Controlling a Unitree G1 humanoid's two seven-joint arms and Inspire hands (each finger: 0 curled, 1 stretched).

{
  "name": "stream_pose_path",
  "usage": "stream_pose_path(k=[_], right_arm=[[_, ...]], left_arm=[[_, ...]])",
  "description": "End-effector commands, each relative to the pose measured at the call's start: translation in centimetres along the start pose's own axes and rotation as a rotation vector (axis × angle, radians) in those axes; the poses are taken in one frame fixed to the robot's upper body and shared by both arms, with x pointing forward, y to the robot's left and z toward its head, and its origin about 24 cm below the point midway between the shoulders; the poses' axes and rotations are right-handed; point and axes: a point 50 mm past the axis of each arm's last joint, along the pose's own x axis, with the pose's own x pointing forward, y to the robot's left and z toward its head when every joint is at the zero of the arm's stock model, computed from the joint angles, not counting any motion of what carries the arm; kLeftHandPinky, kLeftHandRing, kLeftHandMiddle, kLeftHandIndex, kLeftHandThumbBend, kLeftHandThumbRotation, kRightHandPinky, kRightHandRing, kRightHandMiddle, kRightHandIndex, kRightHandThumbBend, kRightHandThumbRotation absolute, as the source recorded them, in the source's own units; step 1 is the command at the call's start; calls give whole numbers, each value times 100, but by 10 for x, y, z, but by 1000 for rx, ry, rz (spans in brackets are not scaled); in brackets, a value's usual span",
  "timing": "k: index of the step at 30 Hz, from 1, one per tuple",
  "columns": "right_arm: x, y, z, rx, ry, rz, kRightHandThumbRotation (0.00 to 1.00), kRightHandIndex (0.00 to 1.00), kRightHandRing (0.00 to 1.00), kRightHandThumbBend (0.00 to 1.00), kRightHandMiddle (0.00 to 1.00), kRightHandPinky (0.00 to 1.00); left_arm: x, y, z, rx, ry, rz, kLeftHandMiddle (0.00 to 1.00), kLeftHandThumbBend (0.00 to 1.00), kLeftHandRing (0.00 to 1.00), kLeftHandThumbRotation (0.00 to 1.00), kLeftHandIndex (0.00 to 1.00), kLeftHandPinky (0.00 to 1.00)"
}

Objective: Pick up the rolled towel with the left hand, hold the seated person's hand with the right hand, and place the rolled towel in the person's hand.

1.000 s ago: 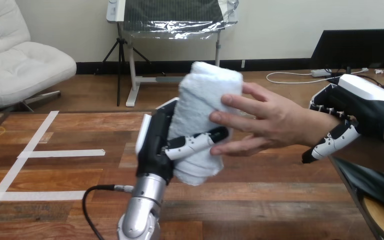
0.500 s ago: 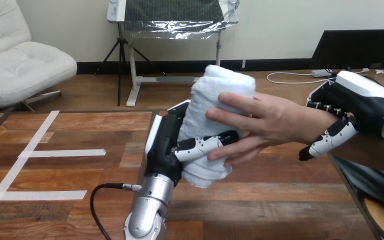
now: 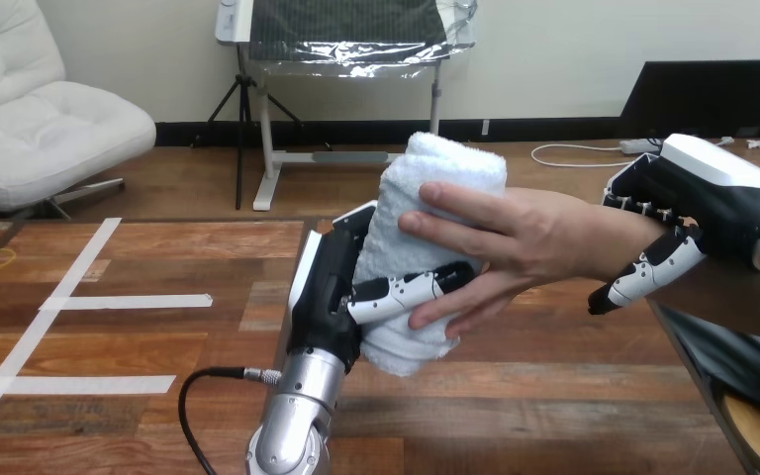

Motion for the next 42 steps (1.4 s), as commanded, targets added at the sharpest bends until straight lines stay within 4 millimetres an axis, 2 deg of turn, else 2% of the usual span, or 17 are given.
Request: stream_pose_path(k=[1,20,42], right_arm=[[4,-16,7,3,-23,-60,7,38,33,94,38,28],[4,-15,6,7,-16,-56,8,38,33,94,38,28],[5,-12,4,19,-21,-50,8,39,34,95,39,29]], left_arm=[[12,-51,12,-76,-77,-129,39,63,33,0,43,28],[9,-54,10,-75,-68,-146,39,63,34,0,43,29],[8,-48,11,-108,-73,-141,40,61,35,0,45,29]])
